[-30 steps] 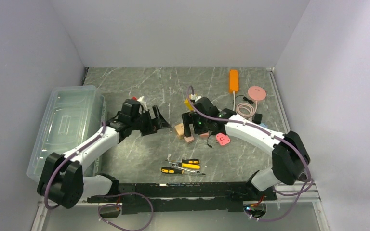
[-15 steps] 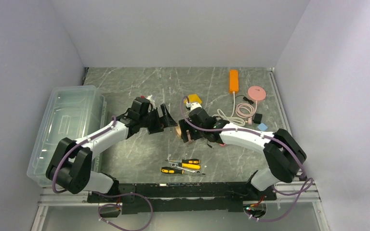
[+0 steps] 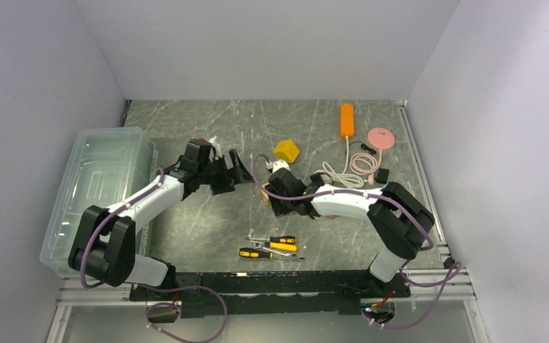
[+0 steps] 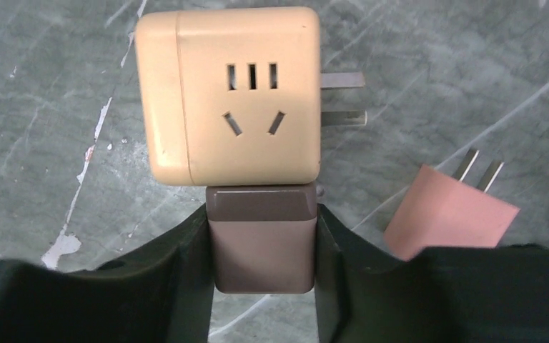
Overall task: Pull the plug off the socket
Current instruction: Pick up the socket from the center of the board.
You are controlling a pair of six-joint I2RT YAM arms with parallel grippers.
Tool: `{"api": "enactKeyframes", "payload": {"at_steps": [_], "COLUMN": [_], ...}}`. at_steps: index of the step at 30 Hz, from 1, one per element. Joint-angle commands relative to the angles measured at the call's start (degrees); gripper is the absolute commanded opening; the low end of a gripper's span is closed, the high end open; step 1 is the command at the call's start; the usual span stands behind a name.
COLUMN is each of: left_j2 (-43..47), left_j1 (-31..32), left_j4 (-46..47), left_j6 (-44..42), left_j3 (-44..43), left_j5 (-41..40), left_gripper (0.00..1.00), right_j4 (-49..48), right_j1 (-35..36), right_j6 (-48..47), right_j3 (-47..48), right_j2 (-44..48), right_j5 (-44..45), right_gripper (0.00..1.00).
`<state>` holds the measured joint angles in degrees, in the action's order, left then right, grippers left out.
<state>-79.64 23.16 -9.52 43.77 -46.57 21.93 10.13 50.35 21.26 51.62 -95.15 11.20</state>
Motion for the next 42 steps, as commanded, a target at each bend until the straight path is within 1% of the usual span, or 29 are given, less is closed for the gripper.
{"api": "enactKeyframes", "payload": {"at_steps": [1, 3, 6, 7, 8, 12, 14, 18, 20, 23, 26, 28, 33, 42], "left_j2": [-0.6, -1.9, -4.0, -4.5, -5.2, -8.7, -9.6, -9.0, -8.2, -8.5, -9.1, -9.4, -9.9, -10.4], "left_j1": [-4.8, -6.6, -7.6, -7.7, -7.8, -8.3, -8.3, -9.4, -9.4, -9.4, -9.4, -9.4, -9.4, -9.4], "left_j4": [-3.2, -5.3, -6.0, -5.4, -4.6, -4.0, -4.5, 7.2, 9.0, 3.9, 2.8, 3.6, 10.4, 9.6], "left_j6": [-6.7, -10.1, -15.0, -16.0, -16.7, -20.0, -20.7, -13.0, -12.5, -15.8, -16.3, -15.4, -10.2, -10.6], "left_j3": [-4.9, -7.0, -10.0, -10.4, -10.8, -14.0, -15.0, -11.8, -10.8, -11.5, -12.0, -12.0, -9.6, -9.9], "left_j5": [7.0, 9.5, 14.3, 16.8, 19.3, 32.9, 35.9, 43.6, 43.1, 41.6, 41.1, 41.7, 44.3, 44.8], "left_gripper": [0.97, 0.97, 0.96, 0.96, 0.96, 0.95, 0.95, 0.95, 0.95, 0.95, 0.96, 0.96, 0.96, 0.96], "right_j4": [-5.1, -6.6, -8.8, -9.7, -11.5, -16.5, -18.3, -20.7, -21.5, -23.0, -23.3, -23.3, -23.6, -24.5], "right_j1": [0.1, 0.2, 0.4, 0.7, 0.7, 1.5, 2.0, 3.1, 3.9, 5.3, 6.3, 7.1, 9.4, 11.0], "right_j6": [-1.3, -2.2, -3.4, -3.8, -4.3, -6.3, -7.7, -9.9, -11.0, -11.9, -11.9, -12.0, -12.4, -13.3], "right_j3": [1.1, 0.6, -1.0, -1.8, -2.8, -5.8, -6.5, -7.0, -7.1, -7.4, -7.3, -6.9, -6.1, -4.8], "right_j2": [0.8, 1.6, 4.0, 5.1, 6.5, 11.5, 13.7, 16.0, 17.1, 18.5, 19.3, 19.5, 19.5, 19.1], "right_j5": [2.5, 2.7, 3.9, 4.3, 4.6, 5.6, 6.4, 8.5, 10.0, 11.6, 11.8, 12.2, 14.2, 15.5], "right_gripper": [0.33, 0.21, 0.06, 0.01, 0.0, 0.0, 0.0, 0.0, 0.0, 0.0, 0.0, 0.0, 0.0, 0.0]}}
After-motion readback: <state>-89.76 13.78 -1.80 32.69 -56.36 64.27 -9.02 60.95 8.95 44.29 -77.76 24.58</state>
